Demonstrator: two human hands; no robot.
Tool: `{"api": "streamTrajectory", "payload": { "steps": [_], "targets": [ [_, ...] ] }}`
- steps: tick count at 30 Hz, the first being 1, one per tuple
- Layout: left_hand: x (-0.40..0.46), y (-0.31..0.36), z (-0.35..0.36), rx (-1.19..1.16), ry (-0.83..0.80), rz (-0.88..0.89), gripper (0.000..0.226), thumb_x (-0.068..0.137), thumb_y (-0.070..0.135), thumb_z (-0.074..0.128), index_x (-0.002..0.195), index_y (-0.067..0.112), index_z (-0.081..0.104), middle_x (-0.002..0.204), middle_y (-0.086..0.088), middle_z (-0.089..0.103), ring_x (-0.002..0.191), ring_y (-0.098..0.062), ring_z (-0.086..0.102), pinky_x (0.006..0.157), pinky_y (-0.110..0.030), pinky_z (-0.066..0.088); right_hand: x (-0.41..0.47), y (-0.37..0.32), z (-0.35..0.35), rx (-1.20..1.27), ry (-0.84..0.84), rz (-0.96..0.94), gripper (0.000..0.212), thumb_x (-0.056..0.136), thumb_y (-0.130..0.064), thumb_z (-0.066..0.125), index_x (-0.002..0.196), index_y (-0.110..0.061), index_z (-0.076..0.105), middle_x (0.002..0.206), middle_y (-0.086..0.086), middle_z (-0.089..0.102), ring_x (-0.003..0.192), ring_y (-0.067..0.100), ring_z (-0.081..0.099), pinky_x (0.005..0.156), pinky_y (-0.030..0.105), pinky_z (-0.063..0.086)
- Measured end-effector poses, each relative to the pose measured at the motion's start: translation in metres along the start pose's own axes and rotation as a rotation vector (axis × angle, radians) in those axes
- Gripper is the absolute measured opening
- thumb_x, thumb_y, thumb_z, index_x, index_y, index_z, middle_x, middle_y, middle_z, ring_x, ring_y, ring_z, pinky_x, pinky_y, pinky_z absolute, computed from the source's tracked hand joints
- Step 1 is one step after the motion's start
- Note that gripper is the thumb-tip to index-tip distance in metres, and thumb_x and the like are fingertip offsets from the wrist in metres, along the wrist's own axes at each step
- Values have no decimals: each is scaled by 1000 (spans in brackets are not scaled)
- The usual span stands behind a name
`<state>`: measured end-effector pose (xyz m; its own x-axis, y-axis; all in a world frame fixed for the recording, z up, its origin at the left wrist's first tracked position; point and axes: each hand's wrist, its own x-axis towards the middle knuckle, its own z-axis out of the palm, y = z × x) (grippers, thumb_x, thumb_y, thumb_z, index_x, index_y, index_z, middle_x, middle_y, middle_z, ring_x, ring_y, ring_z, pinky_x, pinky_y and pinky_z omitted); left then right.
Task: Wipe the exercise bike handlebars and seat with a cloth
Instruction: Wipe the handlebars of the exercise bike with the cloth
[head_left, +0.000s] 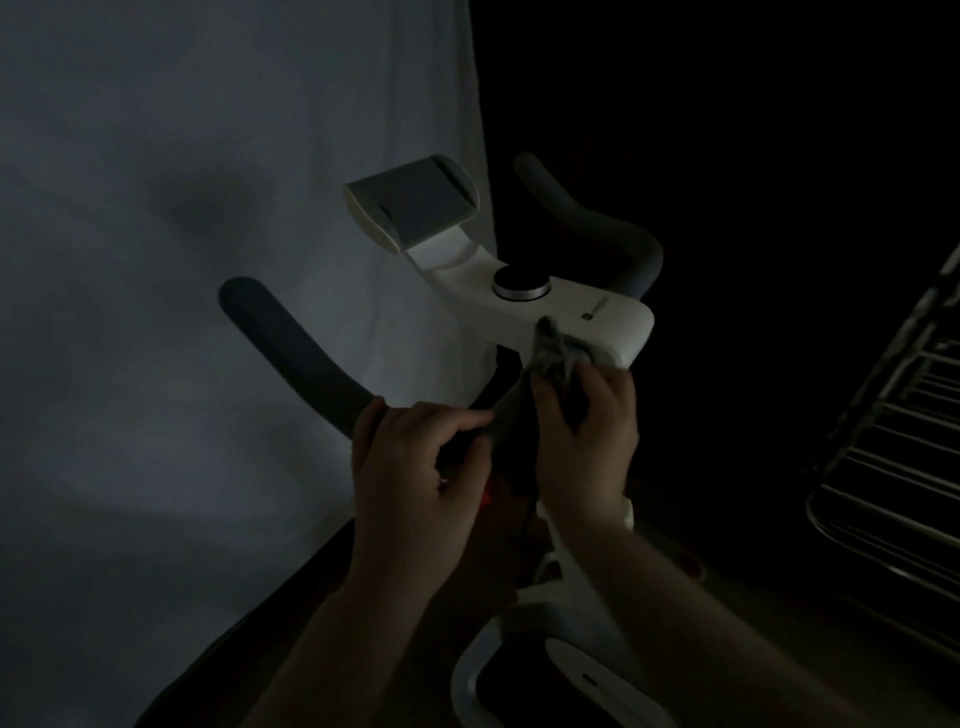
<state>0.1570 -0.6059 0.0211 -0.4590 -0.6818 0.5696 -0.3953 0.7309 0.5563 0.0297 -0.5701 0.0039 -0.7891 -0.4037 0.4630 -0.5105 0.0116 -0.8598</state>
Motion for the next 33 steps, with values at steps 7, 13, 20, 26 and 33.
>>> {"api": "streamTrajectory", "payload": {
  "steps": [7, 13, 20, 26, 33],
  "targets": [
    [-3, -2, 2, -10, 23, 13, 21, 87, 35, 51, 96, 27, 68, 90, 17, 65, 90, -3, 58, 96, -50, 40, 5, -14, -4, -247, -245, -343, 22, 87, -26, 64, 104, -12, 67, 107, 4, 54, 92, 13, 51, 76, 29, 48],
    [-3, -2, 2, -6, 36, 7, 23, 86, 35, 51, 98, 27, 68, 90, 17, 64, 90, 0, 57, 96, -49, 40, 30, -9, -2, -346, -166, -264, 26, 89, -29, 62, 108, -11, 66, 107, 4, 56, 98, 22, 53, 78, 34, 50],
    [-3, -2, 5, -6, 58, -1, 18, 86, 33, 53, 97, 28, 67, 88, 19, 63, 89, 2, 56, 96, -50, 40, 45, 2, -8, -350, -216, -224, 23, 91, -26, 59, 109, -12, 64, 109, 1, 59, 101, 20, 51, 78, 29, 44],
    [-2, -2, 4, 4, 50, -3, 20, 86, 35, 52, 97, 28, 68, 91, 19, 64, 92, 1, 57, 97, -47, 39, 15, 8, -1, -44, -149, -146, 18, 91, -19, 58, 108, -14, 61, 112, -2, 55, 106, 13, 51, 91, 37, 47],
    [-1, 0, 5, -11, 43, -5, 25, 86, 37, 47, 96, 28, 68, 90, 19, 64, 90, 2, 57, 98, -49, 38, -6, -26, 23, 433, 204, 602, 31, 97, -23, 48, 126, -18, 55, 127, -7, 49, 118, 9, 49, 102, 34, 42]
  ]
}}
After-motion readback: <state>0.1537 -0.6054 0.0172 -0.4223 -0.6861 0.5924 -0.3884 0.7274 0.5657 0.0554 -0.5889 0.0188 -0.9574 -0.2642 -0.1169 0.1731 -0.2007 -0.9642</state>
